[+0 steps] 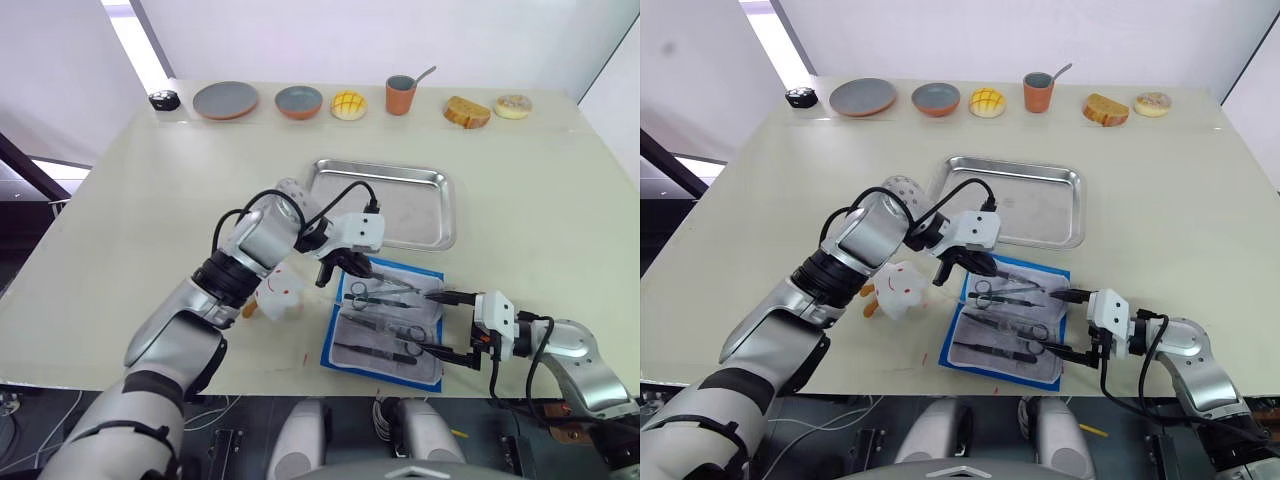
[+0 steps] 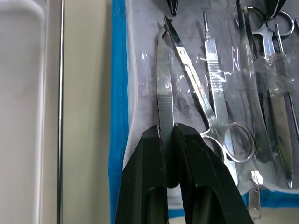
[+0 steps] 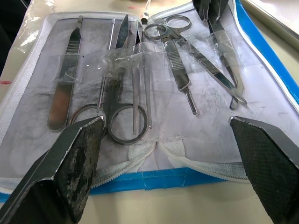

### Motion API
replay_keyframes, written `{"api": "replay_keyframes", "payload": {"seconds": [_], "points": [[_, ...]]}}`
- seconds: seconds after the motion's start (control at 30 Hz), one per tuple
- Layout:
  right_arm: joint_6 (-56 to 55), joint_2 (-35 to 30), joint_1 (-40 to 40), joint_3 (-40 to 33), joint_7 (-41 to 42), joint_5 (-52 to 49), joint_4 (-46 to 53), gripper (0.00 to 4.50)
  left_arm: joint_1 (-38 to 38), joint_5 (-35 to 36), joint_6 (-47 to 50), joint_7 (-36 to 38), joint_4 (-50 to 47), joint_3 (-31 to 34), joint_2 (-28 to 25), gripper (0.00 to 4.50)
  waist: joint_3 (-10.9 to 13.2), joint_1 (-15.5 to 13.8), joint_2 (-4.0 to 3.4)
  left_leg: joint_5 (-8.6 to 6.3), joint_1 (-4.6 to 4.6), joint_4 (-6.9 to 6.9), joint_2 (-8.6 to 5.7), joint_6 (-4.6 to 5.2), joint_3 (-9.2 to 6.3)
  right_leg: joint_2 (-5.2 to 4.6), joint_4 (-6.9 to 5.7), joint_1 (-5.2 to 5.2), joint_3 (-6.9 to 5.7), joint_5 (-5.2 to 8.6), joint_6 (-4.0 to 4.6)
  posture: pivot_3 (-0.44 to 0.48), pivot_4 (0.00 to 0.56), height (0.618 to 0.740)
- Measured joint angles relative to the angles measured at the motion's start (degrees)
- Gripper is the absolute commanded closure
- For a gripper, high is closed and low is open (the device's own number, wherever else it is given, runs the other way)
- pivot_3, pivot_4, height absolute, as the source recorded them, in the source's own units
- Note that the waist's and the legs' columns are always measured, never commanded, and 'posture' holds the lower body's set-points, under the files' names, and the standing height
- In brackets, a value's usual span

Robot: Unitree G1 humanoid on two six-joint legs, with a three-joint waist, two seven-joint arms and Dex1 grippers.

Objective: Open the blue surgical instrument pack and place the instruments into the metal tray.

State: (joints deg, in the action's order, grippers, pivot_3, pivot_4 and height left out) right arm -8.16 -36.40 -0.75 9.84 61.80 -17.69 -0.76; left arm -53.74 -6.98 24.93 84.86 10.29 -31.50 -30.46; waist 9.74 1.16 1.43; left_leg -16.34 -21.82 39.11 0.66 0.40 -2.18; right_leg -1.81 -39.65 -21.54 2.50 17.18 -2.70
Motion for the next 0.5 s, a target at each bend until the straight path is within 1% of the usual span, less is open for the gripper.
{"api": "replay_keyframes", "payload": {"seconds": [0.17,0.27,0.4,0.5], "points": [[0.1,-0.1,-0.1,0.1,0.0,0.0,0.0,0.0,0.0,0.5,1.3,0.5,-1.3,0.0,-2.7,4.48,0.0,0.0,0.0,0.0,0.0,0.0,0.01,0.0,-0.01,0.0,0.0,0.0,0.0,0.0,0.0,0.0,0.15,0.74],[0.1,-0.1,-0.2,0.3,-0.1,0.0,0.0,0.0,0.0,1.5,2.2,0.9,-2.9,0.8,-5.3,4.48,0.0,0.1,0.0,0.0,0.01,-0.01,0.02,0.0,-0.01,0.01,0.0,0.0,0.0,0.0,0.0,0.0,0.15,0.74],[0.1,-0.3,-0.3,0.5,-0.2,0.0,0.0,0.0,2.2,4.0,3.3,1.2,-5.2,4.1,-9.6,4.48,0.0,0.3,0.0,0.0,0.01,-0.01,0.05,0.0,-0.01,0.0,0.0,0.0,-0.01,0.01,0.01,0.0,0.15,0.74],[0.1,-0.6,-0.3,0.6,-0.2,0.0,0.0,0.0,3.6,5.4,3.6,1.2,-6.2,5.9,-11.4,4.48,0.0,0.0,0.07,0.0,0.0,-0.01,0.07,0.0,-0.02,-0.02,0.0,0.0,-0.04,0.0,0.01,0.0,0.15,0.74]]}}
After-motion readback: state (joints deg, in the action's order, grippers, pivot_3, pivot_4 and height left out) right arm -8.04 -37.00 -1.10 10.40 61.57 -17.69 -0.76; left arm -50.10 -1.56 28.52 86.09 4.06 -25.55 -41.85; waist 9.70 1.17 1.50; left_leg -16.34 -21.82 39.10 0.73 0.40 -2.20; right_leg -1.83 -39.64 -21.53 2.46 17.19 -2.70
